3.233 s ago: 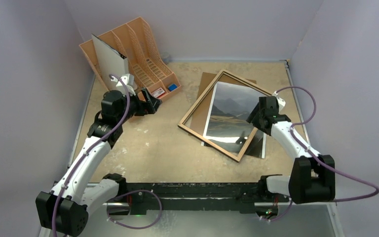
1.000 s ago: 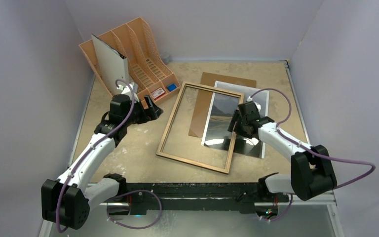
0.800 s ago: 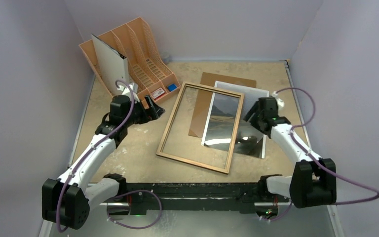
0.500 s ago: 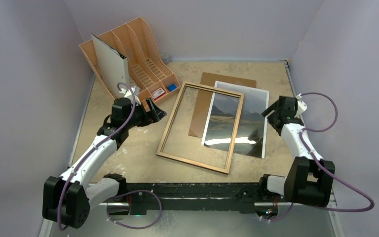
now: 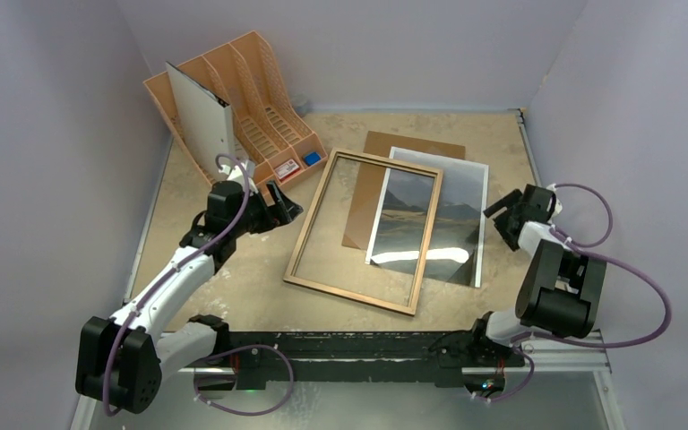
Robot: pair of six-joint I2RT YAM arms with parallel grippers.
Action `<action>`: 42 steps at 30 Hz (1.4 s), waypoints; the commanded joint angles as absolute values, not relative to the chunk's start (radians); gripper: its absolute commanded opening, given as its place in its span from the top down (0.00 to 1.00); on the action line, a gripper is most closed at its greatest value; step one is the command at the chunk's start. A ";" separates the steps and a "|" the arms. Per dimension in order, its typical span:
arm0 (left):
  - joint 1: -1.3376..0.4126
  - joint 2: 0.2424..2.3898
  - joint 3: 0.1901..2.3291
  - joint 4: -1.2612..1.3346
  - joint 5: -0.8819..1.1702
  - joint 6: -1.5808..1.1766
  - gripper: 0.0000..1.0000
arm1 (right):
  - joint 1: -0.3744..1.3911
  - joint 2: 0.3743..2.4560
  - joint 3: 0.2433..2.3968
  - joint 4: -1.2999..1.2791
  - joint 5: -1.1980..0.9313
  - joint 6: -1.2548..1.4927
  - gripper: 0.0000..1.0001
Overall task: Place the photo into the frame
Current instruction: Pick up the photo frame item at the center of the board.
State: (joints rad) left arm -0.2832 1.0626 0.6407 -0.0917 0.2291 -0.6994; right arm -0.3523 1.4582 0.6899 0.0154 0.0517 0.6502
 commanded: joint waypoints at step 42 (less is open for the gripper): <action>-0.290 1.138 0.646 -0.081 0.192 -0.733 0.17 | -0.464 1.593 0.398 0.946 -0.567 0.748 0.33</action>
State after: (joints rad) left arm -0.2840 1.1313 0.6350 -0.0975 0.1932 -0.7227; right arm -0.4595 1.5684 0.3538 0.8391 -0.5850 0.7391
